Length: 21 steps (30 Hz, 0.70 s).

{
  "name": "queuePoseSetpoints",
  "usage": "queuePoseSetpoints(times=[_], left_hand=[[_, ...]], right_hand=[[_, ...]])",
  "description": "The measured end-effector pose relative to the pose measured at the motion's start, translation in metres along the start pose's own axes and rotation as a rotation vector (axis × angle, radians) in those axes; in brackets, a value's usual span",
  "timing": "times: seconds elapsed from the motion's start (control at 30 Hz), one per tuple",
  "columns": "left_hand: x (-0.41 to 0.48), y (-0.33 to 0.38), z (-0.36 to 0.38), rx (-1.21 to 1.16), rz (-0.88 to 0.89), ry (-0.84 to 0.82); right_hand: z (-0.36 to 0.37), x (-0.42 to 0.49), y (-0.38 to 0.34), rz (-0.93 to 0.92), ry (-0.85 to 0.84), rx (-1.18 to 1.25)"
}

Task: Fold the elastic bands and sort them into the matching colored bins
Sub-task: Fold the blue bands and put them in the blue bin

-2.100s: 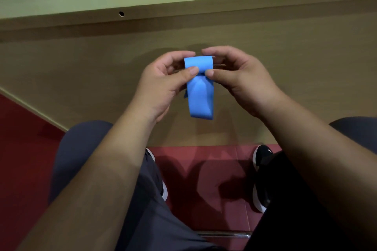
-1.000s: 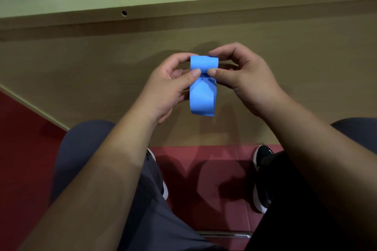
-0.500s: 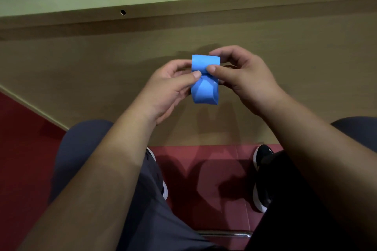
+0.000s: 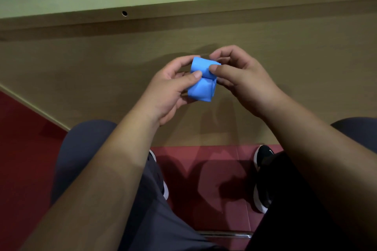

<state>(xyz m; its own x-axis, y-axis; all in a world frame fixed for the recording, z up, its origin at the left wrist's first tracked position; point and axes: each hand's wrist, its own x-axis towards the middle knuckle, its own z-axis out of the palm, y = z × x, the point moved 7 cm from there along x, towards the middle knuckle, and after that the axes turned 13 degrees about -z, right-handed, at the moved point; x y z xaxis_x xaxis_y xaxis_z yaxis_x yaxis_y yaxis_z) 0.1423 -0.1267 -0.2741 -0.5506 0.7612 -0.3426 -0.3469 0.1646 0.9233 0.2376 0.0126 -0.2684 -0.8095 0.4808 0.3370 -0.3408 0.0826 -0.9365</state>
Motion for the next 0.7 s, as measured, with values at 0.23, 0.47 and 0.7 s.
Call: queuePoseSetpoints(times=[0.23, 0.47, 0.7], left_hand=[[0.007, -0.002, -0.004, -0.135, -0.014, -0.026], [0.018, -0.013, -0.002, -0.214, -0.086, -0.075], [0.014, -0.015, 0.002, -0.14, -0.087, -0.047]], right_hand=[[-0.005, -0.001, -0.001, -0.015, 0.035, -0.158], [-0.008, -0.001, -0.002, -0.039, 0.076, -0.277], [-0.009, -0.002, -0.001, -0.041, 0.116, -0.463]])
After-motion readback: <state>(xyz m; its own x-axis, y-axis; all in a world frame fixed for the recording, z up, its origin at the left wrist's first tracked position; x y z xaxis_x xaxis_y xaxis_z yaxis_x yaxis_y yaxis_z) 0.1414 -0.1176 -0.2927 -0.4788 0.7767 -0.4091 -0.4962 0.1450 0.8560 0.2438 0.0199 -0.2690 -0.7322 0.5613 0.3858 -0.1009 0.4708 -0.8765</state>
